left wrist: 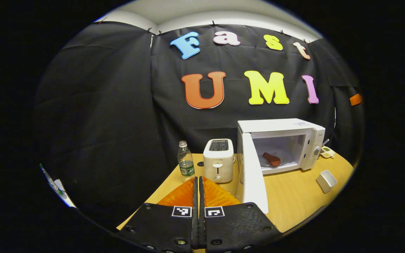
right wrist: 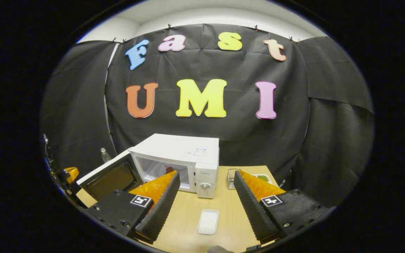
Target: Open the microwave oven with the left hand, put the food in, and close the microwave oven.
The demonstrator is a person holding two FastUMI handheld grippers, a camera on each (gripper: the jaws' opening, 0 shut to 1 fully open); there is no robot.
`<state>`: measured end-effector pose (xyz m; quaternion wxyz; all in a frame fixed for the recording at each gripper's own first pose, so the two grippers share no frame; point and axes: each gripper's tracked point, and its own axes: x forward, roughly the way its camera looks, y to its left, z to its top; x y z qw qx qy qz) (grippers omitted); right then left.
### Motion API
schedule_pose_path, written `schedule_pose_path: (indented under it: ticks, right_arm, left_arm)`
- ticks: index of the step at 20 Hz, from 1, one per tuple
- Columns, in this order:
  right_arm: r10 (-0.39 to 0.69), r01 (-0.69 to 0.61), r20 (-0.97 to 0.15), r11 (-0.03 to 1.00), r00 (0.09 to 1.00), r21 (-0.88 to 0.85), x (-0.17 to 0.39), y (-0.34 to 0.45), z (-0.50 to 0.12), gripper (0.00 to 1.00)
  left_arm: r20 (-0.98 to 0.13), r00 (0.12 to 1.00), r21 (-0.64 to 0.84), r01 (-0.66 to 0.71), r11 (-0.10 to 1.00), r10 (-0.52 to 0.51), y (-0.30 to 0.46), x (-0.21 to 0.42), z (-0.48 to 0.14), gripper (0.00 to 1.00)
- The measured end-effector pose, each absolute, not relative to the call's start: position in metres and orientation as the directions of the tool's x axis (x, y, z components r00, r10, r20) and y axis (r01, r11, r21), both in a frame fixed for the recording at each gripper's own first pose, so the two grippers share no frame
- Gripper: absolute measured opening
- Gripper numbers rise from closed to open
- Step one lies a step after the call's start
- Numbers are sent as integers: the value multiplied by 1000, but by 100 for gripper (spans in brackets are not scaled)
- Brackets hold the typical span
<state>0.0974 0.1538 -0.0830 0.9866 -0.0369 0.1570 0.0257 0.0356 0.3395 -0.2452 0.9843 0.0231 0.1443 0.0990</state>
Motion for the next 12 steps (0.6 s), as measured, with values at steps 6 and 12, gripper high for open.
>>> schedule_pose_path:
  ticks: [6,12]
  right_arm:
    - [9,-29,-330,998,944,-53,89,149,-89,92]
    - [0,-17,-351,999,936,-44,79,145,-96,92]
  left_arm:
    - [-330,930,54,-154,987,163,334,30,-280,0]
    - [-353,930,26,-99,995,102,309,29,-292,0]
